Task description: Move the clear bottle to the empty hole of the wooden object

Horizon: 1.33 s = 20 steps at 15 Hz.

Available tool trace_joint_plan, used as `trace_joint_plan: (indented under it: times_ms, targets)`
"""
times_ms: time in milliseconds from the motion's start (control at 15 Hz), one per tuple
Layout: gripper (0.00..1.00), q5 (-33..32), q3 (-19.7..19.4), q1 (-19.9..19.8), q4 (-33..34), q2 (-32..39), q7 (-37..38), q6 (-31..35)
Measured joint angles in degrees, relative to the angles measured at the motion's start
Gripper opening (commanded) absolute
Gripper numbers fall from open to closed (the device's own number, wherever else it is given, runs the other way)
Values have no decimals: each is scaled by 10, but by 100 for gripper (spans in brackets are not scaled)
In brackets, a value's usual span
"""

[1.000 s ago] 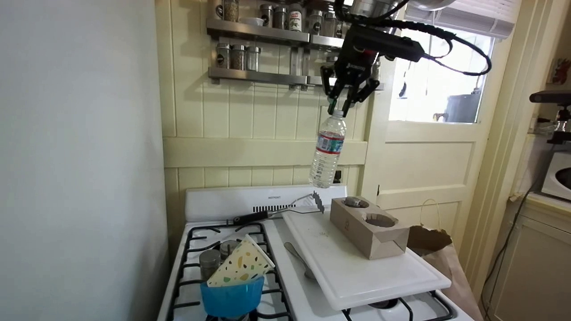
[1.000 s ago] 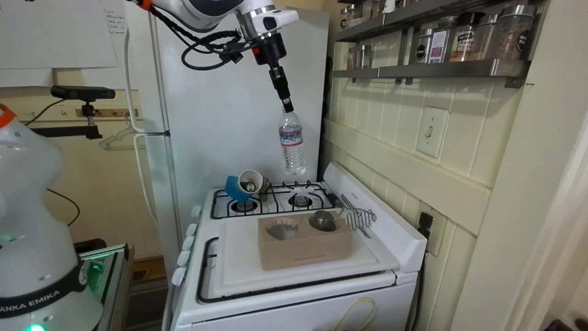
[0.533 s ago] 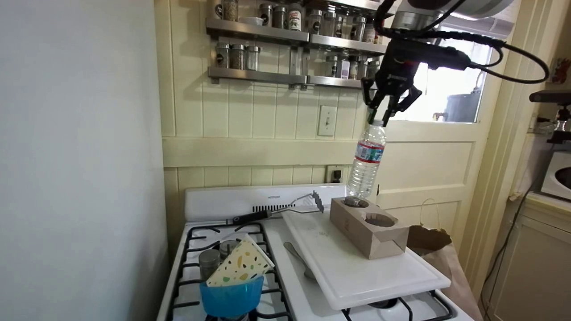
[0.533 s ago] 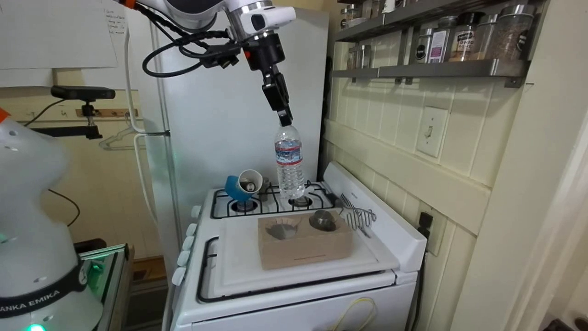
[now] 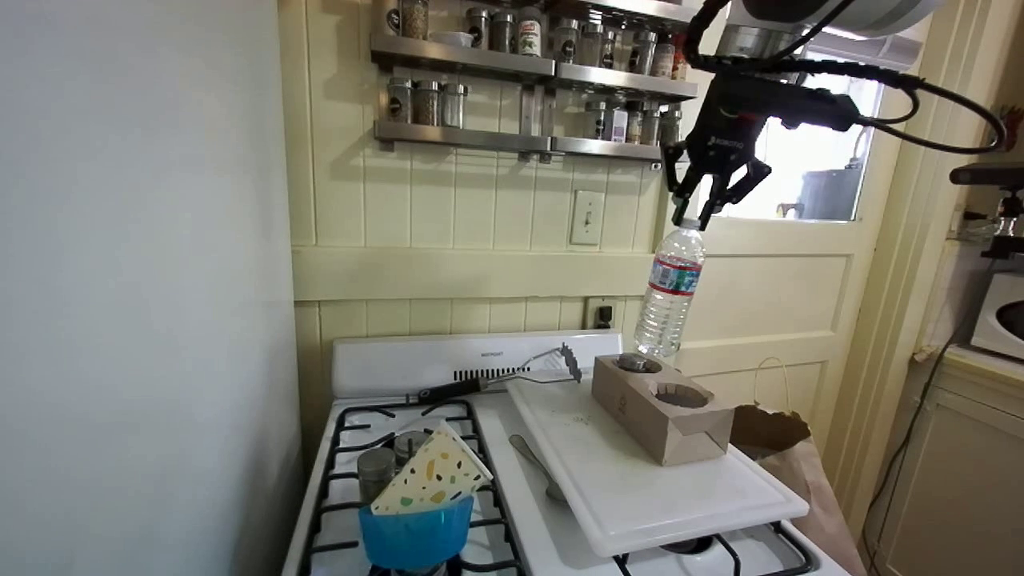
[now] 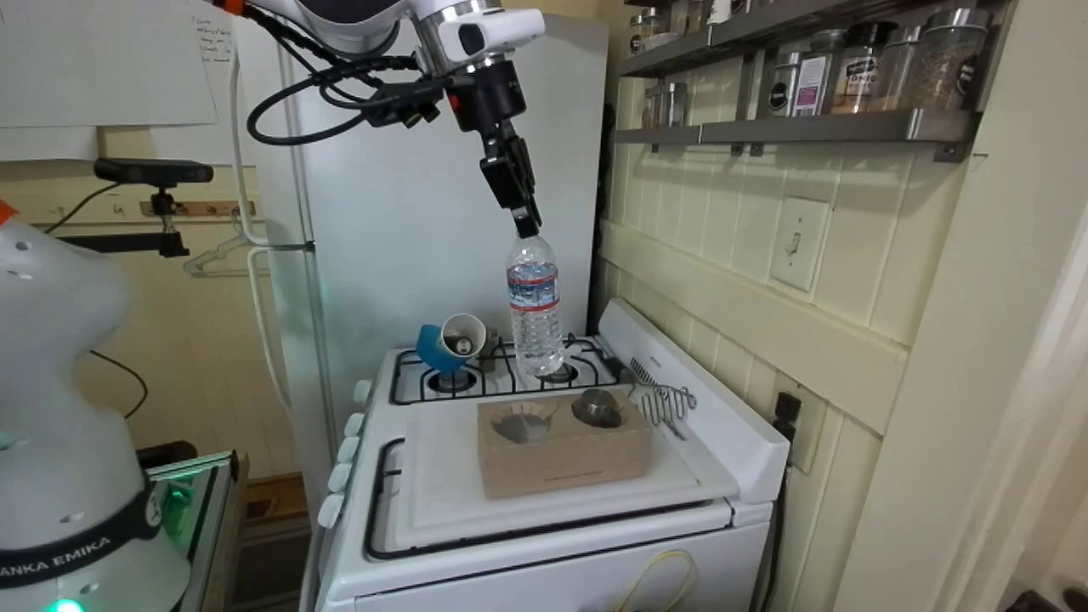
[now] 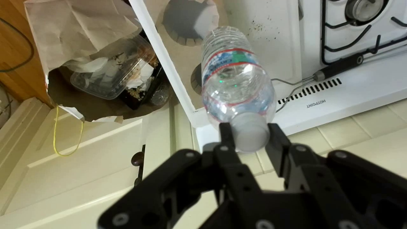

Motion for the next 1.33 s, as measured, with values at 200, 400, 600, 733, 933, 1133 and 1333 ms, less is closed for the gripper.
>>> trace_joint_plan:
  times_ms: [200, 400, 600, 733, 933, 1133, 1333]
  targets:
    - [8, 0, 0, 0, 0, 0, 0, 0]
    - [8, 0, 0, -1, 0, 2, 0, 0]
    - [8, 0, -3, -6, -3, 4, -1, 0]
    - [8, 0, -6, -11, -8, 5, -1, -3]
    - [8, 0, -9, -19, -21, 6, -1, -10]
    - [8, 0, -9, -25, -36, 6, -1, -12]
    - [8, -2, -9, -34, -40, 8, 0, -12]
